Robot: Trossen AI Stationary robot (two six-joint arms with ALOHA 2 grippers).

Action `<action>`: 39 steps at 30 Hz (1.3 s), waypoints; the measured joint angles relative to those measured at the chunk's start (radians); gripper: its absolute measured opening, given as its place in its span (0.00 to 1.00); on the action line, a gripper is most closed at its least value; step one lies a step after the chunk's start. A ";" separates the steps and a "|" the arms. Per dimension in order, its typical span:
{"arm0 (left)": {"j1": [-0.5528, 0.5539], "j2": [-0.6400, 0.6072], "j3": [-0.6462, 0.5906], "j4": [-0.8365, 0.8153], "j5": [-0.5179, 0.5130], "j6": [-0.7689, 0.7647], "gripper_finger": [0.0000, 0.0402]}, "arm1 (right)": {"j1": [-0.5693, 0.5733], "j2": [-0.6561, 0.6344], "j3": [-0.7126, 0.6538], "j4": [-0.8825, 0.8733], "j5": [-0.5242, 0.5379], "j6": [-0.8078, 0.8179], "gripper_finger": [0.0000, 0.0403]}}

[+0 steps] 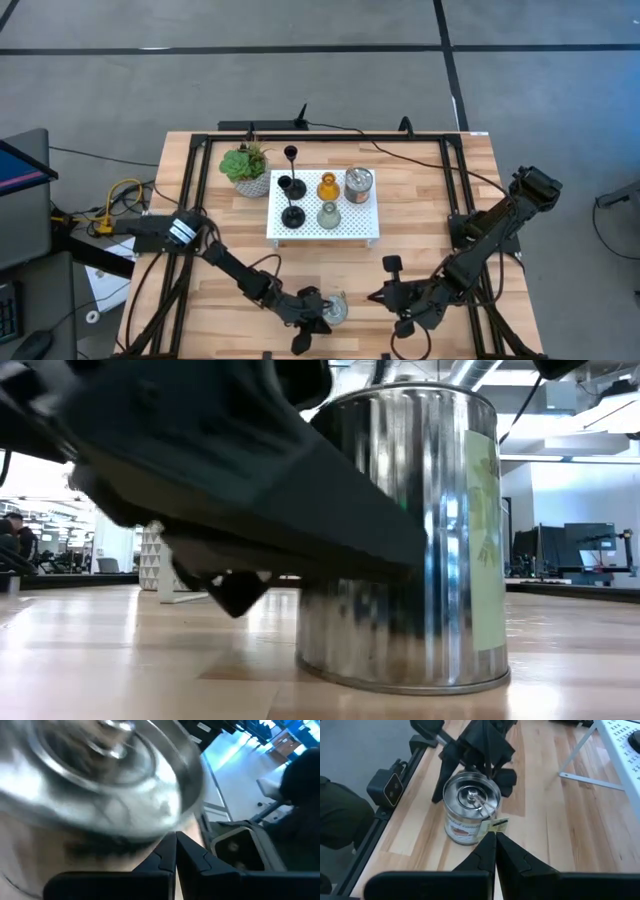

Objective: Pick & Place candle stick holders
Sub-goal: Align the green scented candle with the orange scented candle on the shelf

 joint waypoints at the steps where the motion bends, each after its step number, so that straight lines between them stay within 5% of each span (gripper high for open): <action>1: 0.005 0.005 0.006 -0.002 0.001 0.009 0.01 | 0.000 0.000 0.000 -0.001 0.000 0.000 0.00; 24: 0.207 0.011 0.013 -0.001 0.030 0.238 0.01 | -0.001 0.000 0.000 0.000 0.000 0.000 0.00; 29: 0.165 -0.067 0.012 -0.120 0.139 0.354 0.01 | -0.001 0.000 0.000 0.000 0.000 0.000 0.00; 34: 0.112 -0.191 0.011 -0.375 0.126 0.439 0.01 | -0.003 0.000 0.000 -0.004 -0.008 -0.009 0.00; 39: 0.073 -0.289 0.011 -0.442 0.123 0.501 0.01 | -0.033 0.000 0.000 -0.024 -0.038 -0.011 0.00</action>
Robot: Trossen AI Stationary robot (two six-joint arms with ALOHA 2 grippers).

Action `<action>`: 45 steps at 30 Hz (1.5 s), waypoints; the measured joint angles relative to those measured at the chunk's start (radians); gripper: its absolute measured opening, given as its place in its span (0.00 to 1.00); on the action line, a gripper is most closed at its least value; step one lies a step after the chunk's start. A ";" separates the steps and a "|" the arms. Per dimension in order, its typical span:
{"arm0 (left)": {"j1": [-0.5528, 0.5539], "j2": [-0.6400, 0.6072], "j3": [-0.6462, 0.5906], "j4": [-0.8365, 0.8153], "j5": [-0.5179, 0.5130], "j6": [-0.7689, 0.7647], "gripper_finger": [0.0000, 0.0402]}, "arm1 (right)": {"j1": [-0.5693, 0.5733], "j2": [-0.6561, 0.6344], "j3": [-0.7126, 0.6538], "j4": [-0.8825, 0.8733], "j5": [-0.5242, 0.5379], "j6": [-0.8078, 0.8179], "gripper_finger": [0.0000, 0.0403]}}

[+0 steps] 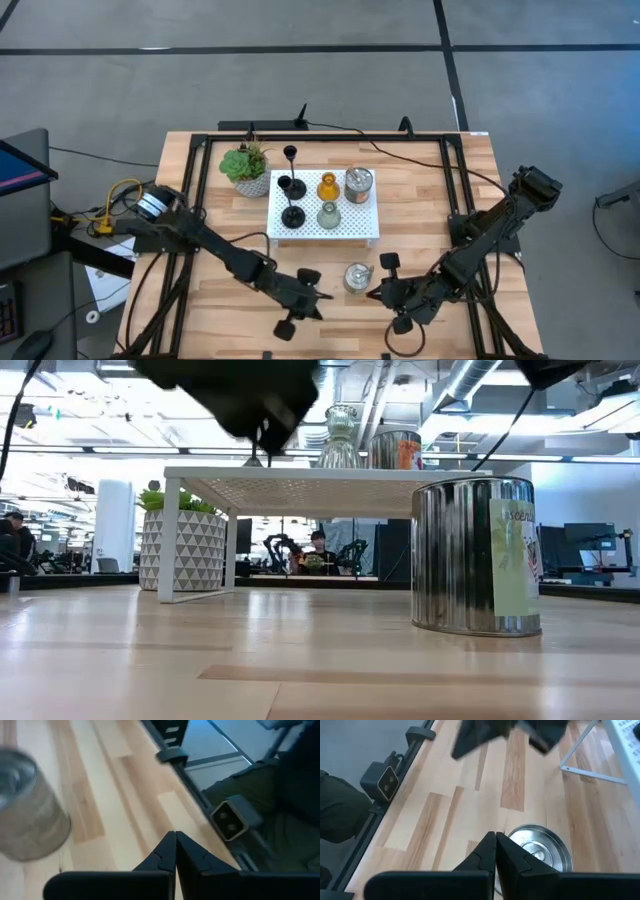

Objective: Pick & Place candle stick holders
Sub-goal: Align the green scented candle with the orange scented candle on the shelf

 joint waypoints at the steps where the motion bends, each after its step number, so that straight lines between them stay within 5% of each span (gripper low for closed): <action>1: -0.007 -0.017 0.000 -0.011 0.000 0.017 0.01 | -0.010 0.000 0.000 0.004 -0.015 0.001 0.00; 10: -0.081 -0.155 -0.091 -0.134 -0.157 0.060 0.01 | -0.069 0.001 0.000 0.008 -0.127 0.003 0.03; 19: -0.137 -0.272 -0.225 -0.100 -0.348 -0.023 0.01 | -0.083 0.035 0.001 -0.024 -0.128 0.017 0.29; 24: -0.145 -0.282 -0.229 -0.094 -0.359 -0.024 0.01 | -0.101 0.075 0.000 -0.063 -0.128 0.083 0.37; 45: -0.149 -0.282 -0.229 -0.086 -0.359 -0.025 0.01 | -0.122 0.143 0.006 -0.121 -0.164 0.132 0.30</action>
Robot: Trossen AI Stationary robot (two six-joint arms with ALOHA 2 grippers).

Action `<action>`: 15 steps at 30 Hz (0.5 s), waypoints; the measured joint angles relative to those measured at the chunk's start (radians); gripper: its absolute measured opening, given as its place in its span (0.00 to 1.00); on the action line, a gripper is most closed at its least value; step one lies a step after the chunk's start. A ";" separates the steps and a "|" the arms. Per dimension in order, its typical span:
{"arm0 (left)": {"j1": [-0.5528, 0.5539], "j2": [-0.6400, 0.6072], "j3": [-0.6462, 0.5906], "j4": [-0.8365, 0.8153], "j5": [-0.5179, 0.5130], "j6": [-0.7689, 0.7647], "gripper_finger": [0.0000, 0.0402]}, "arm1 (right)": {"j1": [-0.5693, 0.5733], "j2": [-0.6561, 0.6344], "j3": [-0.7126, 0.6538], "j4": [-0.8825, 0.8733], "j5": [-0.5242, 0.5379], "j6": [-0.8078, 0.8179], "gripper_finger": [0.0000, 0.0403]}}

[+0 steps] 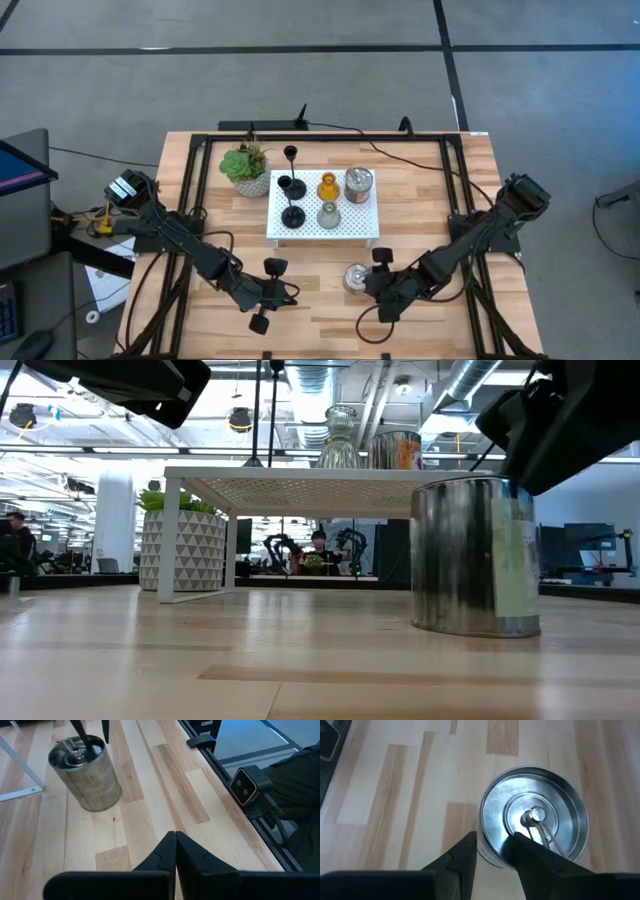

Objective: Pick & Place candle stick holders
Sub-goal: Align the green scented candle with the orange scented candle on the shelf

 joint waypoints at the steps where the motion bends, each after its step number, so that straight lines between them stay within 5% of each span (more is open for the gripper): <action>1: 0.000 0.000 0.000 0.001 0.000 0.000 0.01 | -0.004 0.008 0.001 0.004 0.000 0.002 0.29; 8: 0.000 0.000 0.000 0.006 0.000 0.000 0.01 | -0.007 0.010 0.000 0.001 -0.015 0.006 0.28; 15: 0.000 0.000 0.000 0.008 0.000 0.000 0.01 | -0.008 0.011 -0.001 -0.005 -0.008 0.008 0.11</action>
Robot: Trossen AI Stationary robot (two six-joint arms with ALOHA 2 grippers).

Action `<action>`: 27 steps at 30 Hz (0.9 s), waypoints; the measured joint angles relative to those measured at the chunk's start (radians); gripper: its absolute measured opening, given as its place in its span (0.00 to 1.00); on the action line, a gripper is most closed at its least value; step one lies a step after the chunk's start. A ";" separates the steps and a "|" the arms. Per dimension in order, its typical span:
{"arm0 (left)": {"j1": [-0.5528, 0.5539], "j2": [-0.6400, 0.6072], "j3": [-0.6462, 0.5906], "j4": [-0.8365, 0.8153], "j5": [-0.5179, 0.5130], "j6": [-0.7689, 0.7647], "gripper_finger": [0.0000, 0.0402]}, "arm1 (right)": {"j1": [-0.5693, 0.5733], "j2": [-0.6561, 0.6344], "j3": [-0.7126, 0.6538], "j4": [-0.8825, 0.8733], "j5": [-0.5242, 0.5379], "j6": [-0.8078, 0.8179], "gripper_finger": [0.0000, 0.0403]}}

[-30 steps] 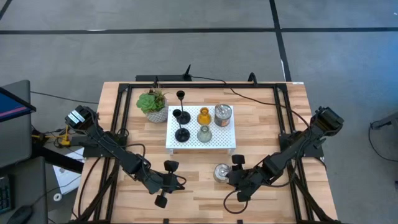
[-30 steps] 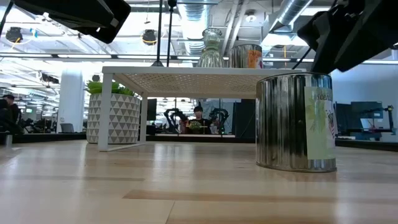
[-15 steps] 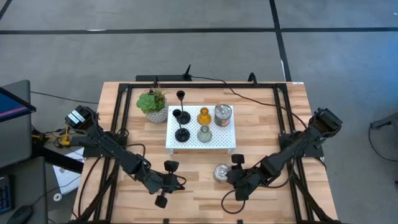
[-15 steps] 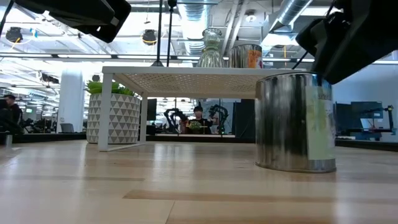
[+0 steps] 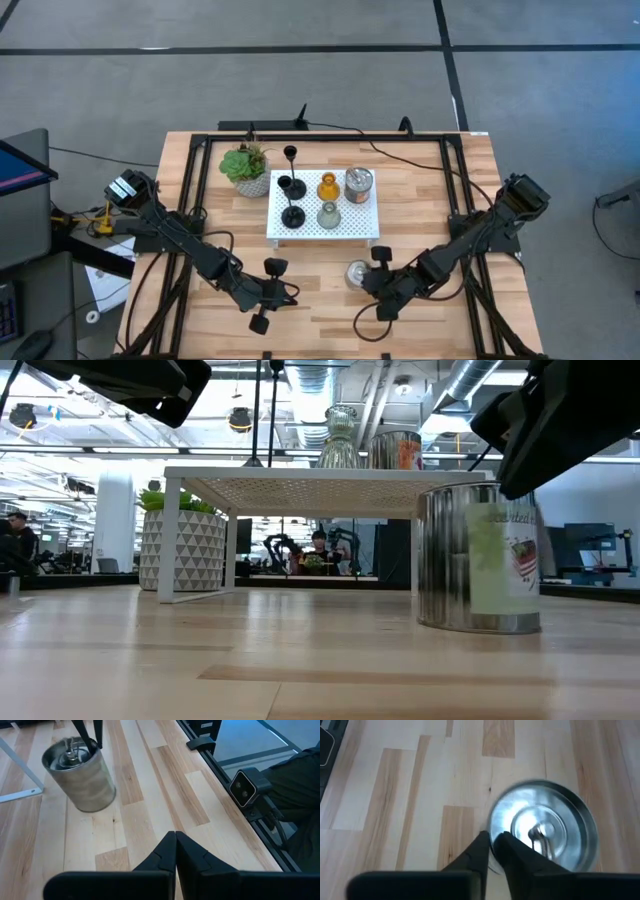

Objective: Pick & Place candle stick holders
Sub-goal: Align the green scented candle with the orange scented candle on the shelf

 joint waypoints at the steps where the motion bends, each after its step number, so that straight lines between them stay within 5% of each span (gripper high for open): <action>1: 0.000 0.000 0.000 0.000 0.000 0.000 0.01 | -0.001 0.000 0.000 0.000 0.000 0.001 0.09; 15: 0.000 0.000 0.000 0.001 0.000 0.000 0.01 | -0.010 -0.005 0.004 -0.007 -0.015 0.027 0.00; 27: 0.000 0.000 0.000 0.002 0.000 0.000 0.01 | -0.002 0.005 0.171 -0.226 -0.063 0.031 0.00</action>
